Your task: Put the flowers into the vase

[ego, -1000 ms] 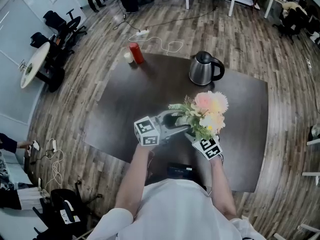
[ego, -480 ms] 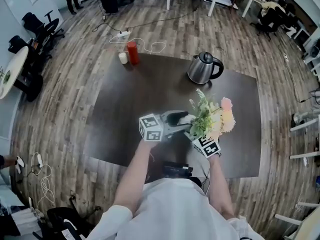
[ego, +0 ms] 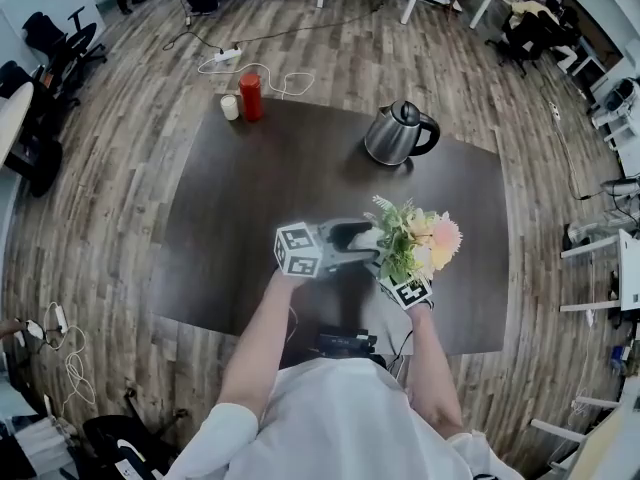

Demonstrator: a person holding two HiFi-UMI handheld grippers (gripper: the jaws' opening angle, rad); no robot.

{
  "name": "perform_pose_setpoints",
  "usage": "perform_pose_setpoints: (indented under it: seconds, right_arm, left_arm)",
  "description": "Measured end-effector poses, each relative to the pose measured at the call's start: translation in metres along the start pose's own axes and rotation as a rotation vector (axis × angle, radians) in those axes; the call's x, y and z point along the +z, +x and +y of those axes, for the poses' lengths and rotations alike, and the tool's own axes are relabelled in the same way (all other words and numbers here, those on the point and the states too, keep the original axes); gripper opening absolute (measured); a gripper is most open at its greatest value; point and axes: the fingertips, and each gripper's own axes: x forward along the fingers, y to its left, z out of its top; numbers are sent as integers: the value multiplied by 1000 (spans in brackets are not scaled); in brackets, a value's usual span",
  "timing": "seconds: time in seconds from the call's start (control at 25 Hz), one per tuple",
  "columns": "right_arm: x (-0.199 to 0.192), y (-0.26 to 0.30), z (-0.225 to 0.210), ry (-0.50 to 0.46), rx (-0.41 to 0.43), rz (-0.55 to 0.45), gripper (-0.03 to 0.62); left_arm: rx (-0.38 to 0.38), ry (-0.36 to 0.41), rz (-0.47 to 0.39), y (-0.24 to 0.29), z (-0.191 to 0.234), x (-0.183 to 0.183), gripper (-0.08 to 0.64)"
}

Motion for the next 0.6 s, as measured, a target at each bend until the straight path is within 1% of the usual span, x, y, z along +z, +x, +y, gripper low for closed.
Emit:
perform_pose_setpoints:
  seconds: [0.2, 0.32, 0.44, 0.6]
  right_arm:
    - [19, 34, -37, -87, -11, -6, 313]
    - [35, 53, -59, -116, -15, -22, 313]
    - [46, 65, -72, -124, 3, -20, 313]
    - [49, 80, -80, -113, 57, 0, 313]
  left_arm:
    - [72, -13, -44, -4, 42, 14, 288]
    - [126, -16, -69, -5, 72, 24, 290]
    - [175, -17, -82, -7, 98, 31, 289]
    - [232, -28, -100, -12, 132, 42, 290]
